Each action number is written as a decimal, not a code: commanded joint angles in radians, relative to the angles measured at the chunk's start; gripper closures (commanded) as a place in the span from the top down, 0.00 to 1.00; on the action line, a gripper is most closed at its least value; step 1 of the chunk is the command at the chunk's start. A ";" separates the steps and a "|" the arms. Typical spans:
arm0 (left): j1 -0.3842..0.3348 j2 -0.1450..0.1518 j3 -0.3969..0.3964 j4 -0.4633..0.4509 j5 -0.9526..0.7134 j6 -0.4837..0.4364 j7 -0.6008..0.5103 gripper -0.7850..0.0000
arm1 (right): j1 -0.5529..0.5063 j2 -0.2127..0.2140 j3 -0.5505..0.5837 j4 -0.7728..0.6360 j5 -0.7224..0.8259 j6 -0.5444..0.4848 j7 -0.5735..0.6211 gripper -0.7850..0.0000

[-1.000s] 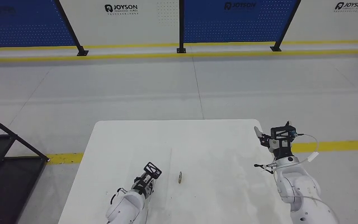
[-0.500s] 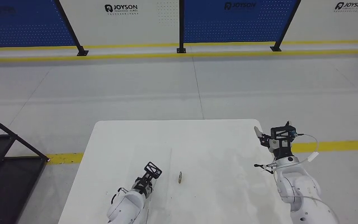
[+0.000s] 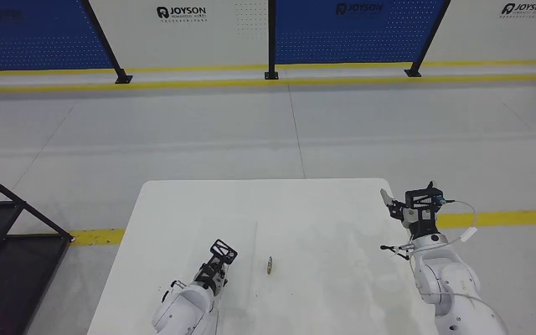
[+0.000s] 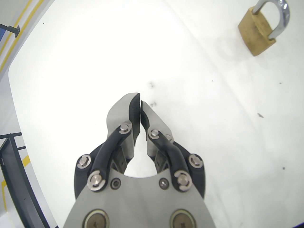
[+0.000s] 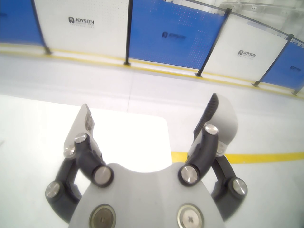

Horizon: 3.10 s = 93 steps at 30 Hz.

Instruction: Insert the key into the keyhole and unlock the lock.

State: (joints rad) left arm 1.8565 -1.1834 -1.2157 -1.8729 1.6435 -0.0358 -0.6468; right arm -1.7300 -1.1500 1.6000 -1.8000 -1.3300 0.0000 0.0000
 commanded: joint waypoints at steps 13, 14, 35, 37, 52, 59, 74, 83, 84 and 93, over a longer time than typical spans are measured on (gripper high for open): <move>0.130 0.014 -0.185 -0.088 -0.268 -0.064 0.334 0.00 | 0.000 0.000 0.000 0.000 0.000 0.000 0.000 1.00; 0.149 0.016 -0.203 -0.101 -0.302 -0.108 0.400 0.00 | 0.000 0.000 0.000 0.000 0.000 0.000 0.000 1.00; 0.122 0.039 -0.367 0.176 -0.485 -0.705 1.249 0.00 | -0.223 -0.003 -0.274 -0.109 -0.367 -0.119 0.064 1.00; 0.122 0.039 -0.367 0.176 -0.485 -0.705 1.249 0.00 | -0.241 -0.004 -0.324 -0.099 -0.410 -0.137 0.068 1.00; 0.122 0.039 -0.367 0.176 -0.485 -0.705 1.249 0.00 | -0.036 -0.089 -0.681 0.134 -0.268 0.000 0.122 1.00; 0.122 0.039 -0.367 0.176 -0.485 -0.705 1.249 0.00 | 0.056 -0.134 -0.779 0.256 -0.189 0.106 0.102 1.00; 0.122 0.039 -0.367 0.176 -0.485 -0.705 1.249 0.00 | 0.142 -0.184 -0.845 0.396 -0.122 0.196 0.055 0.47; 0.122 0.039 -0.367 0.176 -0.485 -0.705 1.249 0.00 | 0.171 -0.199 -0.851 0.438 -0.089 0.195 0.048 0.41; 0.122 0.039 -0.367 0.176 -0.485 -0.705 1.249 0.00 | 0.174 -0.201 -0.851 0.442 -0.086 0.193 0.049 0.40; 0.122 0.039 -0.367 0.176 -0.485 -0.705 1.249 0.00 | 0.191 -0.212 -0.854 0.467 -0.069 0.188 0.051 0.26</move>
State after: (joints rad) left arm 1.9789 -1.1448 -1.5828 -1.6969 1.1584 -0.7408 0.6018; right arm -1.5399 -1.3611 0.7457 -1.3347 -1.4007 0.1875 0.0519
